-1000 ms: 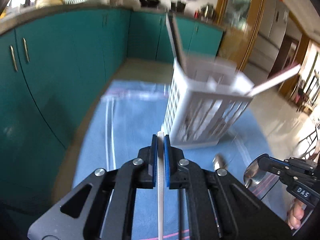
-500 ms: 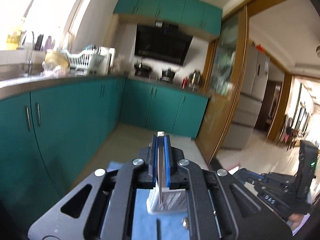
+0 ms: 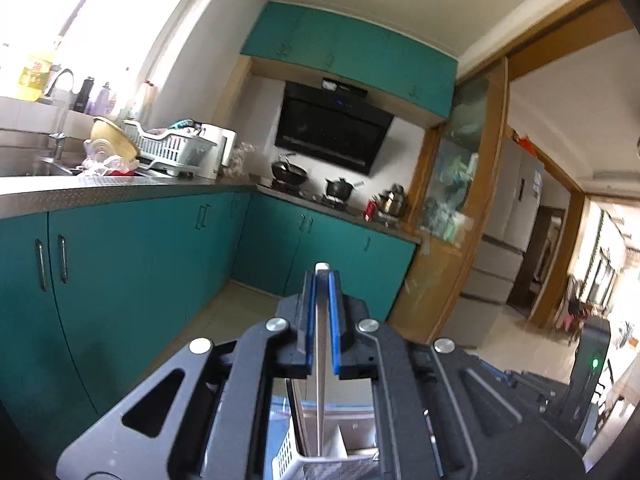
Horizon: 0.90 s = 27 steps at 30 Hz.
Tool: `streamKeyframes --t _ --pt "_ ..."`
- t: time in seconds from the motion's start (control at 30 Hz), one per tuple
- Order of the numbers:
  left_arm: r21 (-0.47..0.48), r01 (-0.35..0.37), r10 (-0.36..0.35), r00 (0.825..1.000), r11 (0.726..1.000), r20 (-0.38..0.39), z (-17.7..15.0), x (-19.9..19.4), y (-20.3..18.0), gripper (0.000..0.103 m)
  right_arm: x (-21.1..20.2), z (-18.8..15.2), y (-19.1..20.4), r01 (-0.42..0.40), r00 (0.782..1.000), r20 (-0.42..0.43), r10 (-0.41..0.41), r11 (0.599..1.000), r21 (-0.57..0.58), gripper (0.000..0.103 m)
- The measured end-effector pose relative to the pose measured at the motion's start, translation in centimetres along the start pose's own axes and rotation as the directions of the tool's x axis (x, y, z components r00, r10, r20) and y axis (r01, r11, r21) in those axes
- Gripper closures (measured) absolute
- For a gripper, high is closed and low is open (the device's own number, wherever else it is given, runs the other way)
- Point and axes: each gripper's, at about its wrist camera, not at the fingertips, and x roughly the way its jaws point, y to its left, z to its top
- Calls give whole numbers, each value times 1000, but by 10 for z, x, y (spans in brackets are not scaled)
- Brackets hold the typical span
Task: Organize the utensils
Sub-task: 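Lift the chopstick and spoon up over the white holder with both tools, then lower the chopstick and spoon into the holder and open both tools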
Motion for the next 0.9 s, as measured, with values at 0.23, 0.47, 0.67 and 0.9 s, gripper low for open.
streamKeyframes --t 0.23,0.47,0.67,0.9 --pt "-70 -42 38 998 997 -57 -38 34 11 97 30 -17 6 34 999 -40 -35 999 -17 101" --pt "-66 -69 62 993 995 -103 -64 52 17 97 37 -23 18 55 998 -17 -56 998 -27 101" --pt "-67 -74 68 993 995 -95 -64 52 21 97 21 -1 10 95 993 71 -95 995 13 101" --pt "-57 -66 59 991 996 -121 -74 56 15 97 58 -15 30 154 988 27 -152 982 -109 101"
